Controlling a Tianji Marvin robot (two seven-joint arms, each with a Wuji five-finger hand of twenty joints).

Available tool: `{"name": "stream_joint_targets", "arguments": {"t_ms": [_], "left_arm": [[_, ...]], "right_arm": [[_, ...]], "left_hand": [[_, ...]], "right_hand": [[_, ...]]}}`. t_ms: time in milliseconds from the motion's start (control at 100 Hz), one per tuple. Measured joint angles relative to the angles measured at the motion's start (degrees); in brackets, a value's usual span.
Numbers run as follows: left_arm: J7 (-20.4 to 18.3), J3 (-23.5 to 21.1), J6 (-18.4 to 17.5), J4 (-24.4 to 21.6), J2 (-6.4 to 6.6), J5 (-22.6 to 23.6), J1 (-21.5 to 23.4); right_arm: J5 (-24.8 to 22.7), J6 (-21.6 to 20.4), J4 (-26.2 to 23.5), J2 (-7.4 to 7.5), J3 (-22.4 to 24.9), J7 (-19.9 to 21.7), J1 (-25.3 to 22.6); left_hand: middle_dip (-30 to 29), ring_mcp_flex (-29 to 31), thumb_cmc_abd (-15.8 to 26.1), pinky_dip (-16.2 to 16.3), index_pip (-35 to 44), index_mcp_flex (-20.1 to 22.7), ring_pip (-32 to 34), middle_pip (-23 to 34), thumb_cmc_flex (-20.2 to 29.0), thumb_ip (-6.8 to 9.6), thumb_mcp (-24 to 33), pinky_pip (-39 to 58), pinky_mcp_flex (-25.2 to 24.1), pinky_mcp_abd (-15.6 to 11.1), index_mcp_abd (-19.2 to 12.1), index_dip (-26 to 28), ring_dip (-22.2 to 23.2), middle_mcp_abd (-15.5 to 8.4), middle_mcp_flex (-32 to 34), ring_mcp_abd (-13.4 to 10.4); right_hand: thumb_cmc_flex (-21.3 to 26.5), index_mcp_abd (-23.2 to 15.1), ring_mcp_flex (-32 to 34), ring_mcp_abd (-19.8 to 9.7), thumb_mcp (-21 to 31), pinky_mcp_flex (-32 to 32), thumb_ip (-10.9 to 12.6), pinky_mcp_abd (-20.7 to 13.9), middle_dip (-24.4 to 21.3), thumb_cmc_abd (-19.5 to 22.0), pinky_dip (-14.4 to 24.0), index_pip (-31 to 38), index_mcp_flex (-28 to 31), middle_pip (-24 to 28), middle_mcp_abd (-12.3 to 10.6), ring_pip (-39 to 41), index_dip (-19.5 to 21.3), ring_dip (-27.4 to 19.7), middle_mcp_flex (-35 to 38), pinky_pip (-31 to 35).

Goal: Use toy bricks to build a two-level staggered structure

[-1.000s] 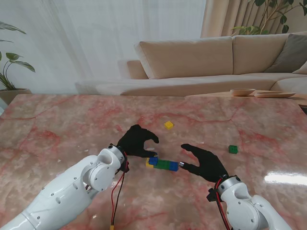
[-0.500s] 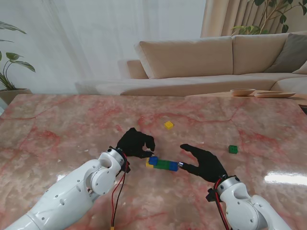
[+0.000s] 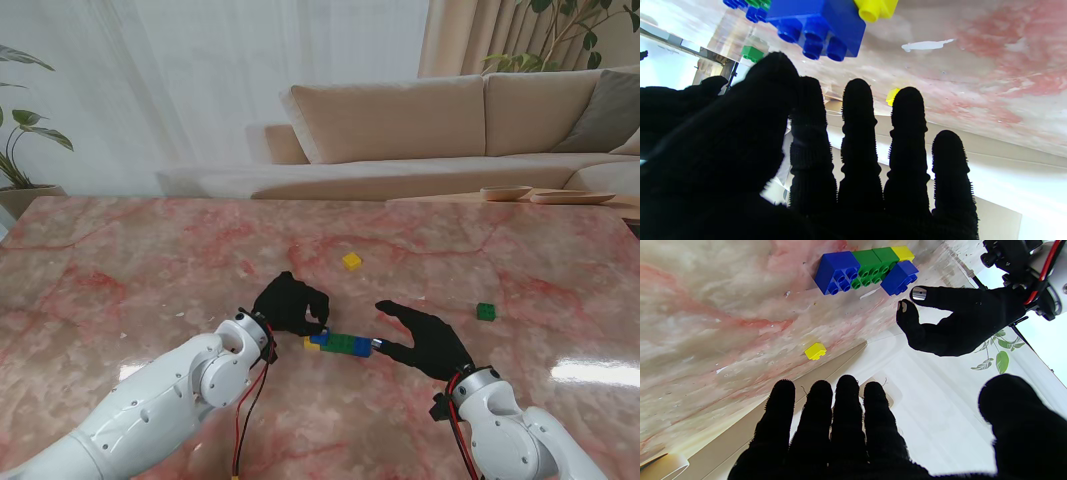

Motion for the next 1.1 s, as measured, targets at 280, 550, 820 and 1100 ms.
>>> {"name": "stream_joint_targets", "arguments": {"t_ms": [280, 550, 820, 1100], "left_arm": [[-0.50, 0.33, -0.03, 0.56, 0.05, 0.47, -0.45], [-0.54, 1.34, -0.72, 1.70, 0.10, 0.24, -1.09], [-1.21, 2.28, -0.87, 2.08, 0.16, 0.80, -2.17], [-1.95, 3.50, -1.74, 2.68, 0.38, 1.27, -3.30]], "right_arm": [[0.04, -0.06, 0.05, 0.00, 0.04, 0.00, 0.02], [0.07, -0.12, 0.10, 0.01, -0.03, 0.01, 0.08], [-0.01, -0.12, 0.02, 0.02, 0.03, 0.03, 0.03], [0.04, -0.16, 0.03, 0.02, -0.02, 0.01, 0.04]], "left_hand": [[0.02, 1.13, 0.00, 0.01, 0.00, 0.00, 0.00, -1.56, 0.00, 0.00, 0.00, 0.00, 0.00, 0.00, -0.04, -0.69, 0.01, -0.14, 1.71, 0.00], [0.04, 1.13, 0.13, 0.01, 0.68, 0.58, 0.00, -2.74, -0.18, -0.03, 0.24, 0.00, 0.00, 0.00, -0.95, -0.74, 0.01, -0.16, 1.72, 0.00], [0.18, 1.14, 0.70, 0.01, 0.10, 0.58, 0.00, -3.38, -0.23, -0.79, 0.26, 0.00, 0.00, 0.00, -1.55, -0.74, 0.01, -0.22, 2.27, 0.00], [0.18, 1.13, 1.21, 0.01, 0.16, 0.80, 0.00, -4.17, -0.25, -0.85, 0.07, 0.01, 0.00, 0.00, -3.11, -2.06, 0.01, -0.39, 2.27, 0.00]], "right_hand": [[0.00, 0.00, 0.00, 0.00, 0.00, 0.00, 0.00, 0.00, 0.00, 0.00, 0.00, 0.00, 0.00, 0.00, 0.00, 0.00, 0.00, 0.00, 0.00, 0.00], [0.00, 0.00, 0.00, 0.01, 0.00, 0.00, 0.00, 0.00, 0.00, 0.00, 0.00, 0.00, 0.00, 0.00, 0.00, 0.00, 0.00, 0.00, 0.00, 0.00], [0.00, 0.00, 0.00, 0.43, 0.00, 0.00, 0.00, 0.00, 0.00, 0.00, 0.00, 0.00, 0.00, 0.00, 0.00, 0.00, 0.00, 0.00, 0.00, 0.00], [0.00, 0.00, 0.00, 0.43, 0.00, 0.00, 0.00, 0.00, 0.00, 0.00, 0.00, 0.00, 0.00, 0.00, 0.00, 0.00, 0.00, 0.00, 0.00, 0.00]]}}
